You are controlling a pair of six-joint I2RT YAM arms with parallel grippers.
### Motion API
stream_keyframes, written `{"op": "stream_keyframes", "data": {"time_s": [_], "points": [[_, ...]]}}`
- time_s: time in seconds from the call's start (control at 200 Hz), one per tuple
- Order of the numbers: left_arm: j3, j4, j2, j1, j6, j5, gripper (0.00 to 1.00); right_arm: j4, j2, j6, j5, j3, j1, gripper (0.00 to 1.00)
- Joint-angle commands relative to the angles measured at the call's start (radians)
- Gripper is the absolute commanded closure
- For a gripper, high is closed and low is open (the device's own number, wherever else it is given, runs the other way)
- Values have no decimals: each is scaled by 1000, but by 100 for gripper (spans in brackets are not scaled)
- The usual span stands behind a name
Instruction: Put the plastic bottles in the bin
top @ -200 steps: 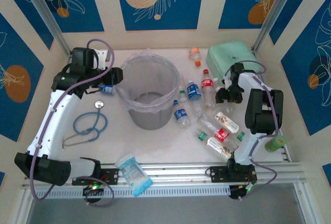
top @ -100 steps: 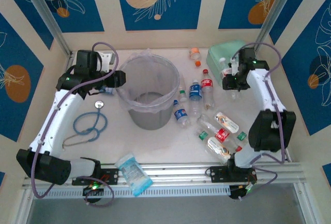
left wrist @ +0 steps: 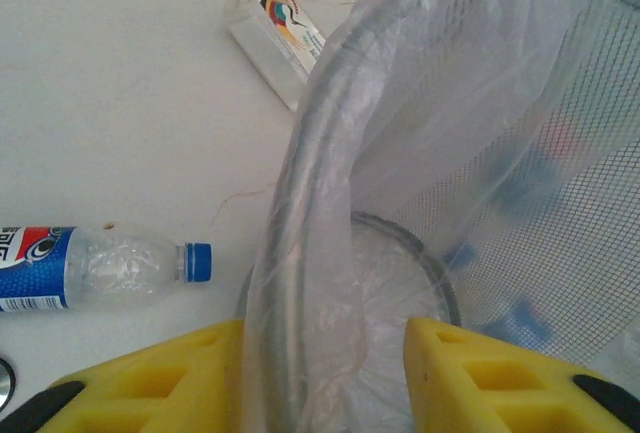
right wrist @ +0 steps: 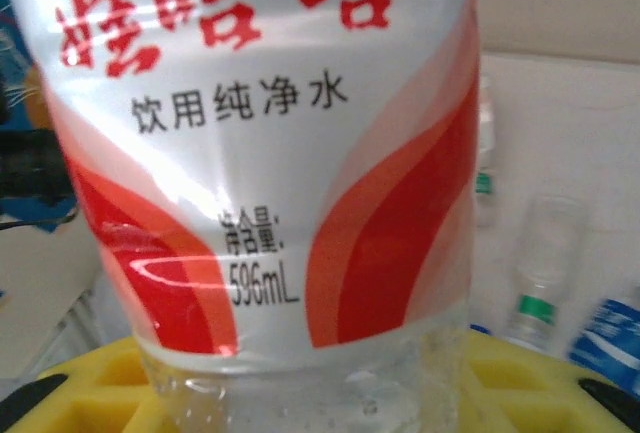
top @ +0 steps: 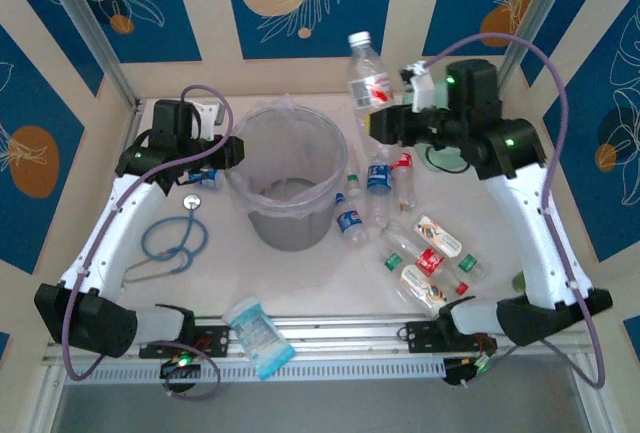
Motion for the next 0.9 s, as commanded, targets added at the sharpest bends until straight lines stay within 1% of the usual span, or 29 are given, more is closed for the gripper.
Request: {"op": "stream_keyframes", "data": {"time_s": [0.0,0.075,0.16,0.25,0.355,0.48,0.71,0.825,0.895], "points": [[-1,14,-9,-8,-9,-6,58,-27,90,77,19,66,107,79],[2,19,-9,-9,-13,-5,60,-46,149,78,61,129,179,81],[3,23,-4,-10,-18,-15,61,-110,246,54,130,227,260,82],[-5,36,-4,-10,-27,-26,63,-168,329,17,202,306,318,82],[-14,50,-6,-12,-36,-31,66,-220,402,-35,271,352,373,82],[-20,58,-9,-12,-37,-40,66,-278,472,-50,300,380,395,82],[-36,73,-16,-12,-45,-66,66,-296,529,-57,329,333,410,81],[-59,95,-25,-11,-53,-67,67,-278,543,-56,322,289,408,79],[-67,100,-25,-11,-53,-68,68,-271,558,-52,312,276,406,76]]}}
